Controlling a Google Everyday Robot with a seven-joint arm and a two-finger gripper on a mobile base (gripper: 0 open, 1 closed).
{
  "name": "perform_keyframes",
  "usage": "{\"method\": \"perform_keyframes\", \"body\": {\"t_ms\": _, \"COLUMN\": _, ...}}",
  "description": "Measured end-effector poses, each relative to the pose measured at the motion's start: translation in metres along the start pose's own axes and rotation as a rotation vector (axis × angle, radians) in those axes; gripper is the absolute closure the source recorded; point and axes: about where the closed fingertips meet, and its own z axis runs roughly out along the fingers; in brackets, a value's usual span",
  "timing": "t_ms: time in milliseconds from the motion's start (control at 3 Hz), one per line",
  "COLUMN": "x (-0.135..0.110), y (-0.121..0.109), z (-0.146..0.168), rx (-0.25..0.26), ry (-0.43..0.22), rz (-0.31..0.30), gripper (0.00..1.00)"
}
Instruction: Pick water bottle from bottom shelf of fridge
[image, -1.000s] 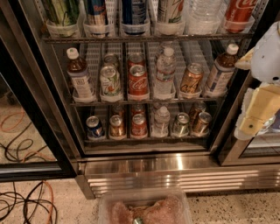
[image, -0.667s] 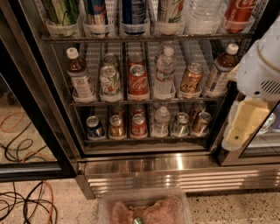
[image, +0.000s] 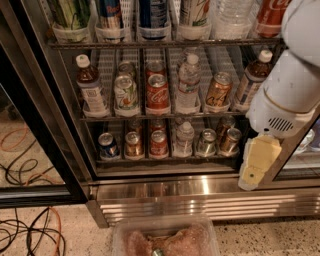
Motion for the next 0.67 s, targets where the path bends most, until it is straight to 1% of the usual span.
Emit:
{"method": "perform_keyframes", "body": {"t_ms": 333, "x": 0.000, "y": 0.000, "z": 0.001, "rx": -0.002, "ry": 0.001, "rz": 0.003, "gripper": 0.00}}
{"method": "perform_keyframes", "body": {"t_ms": 667, "x": 0.001, "y": 0.010, "z": 0.004, "rx": -0.005, "ry": -0.031, "rz": 0.014, "gripper": 0.00}}
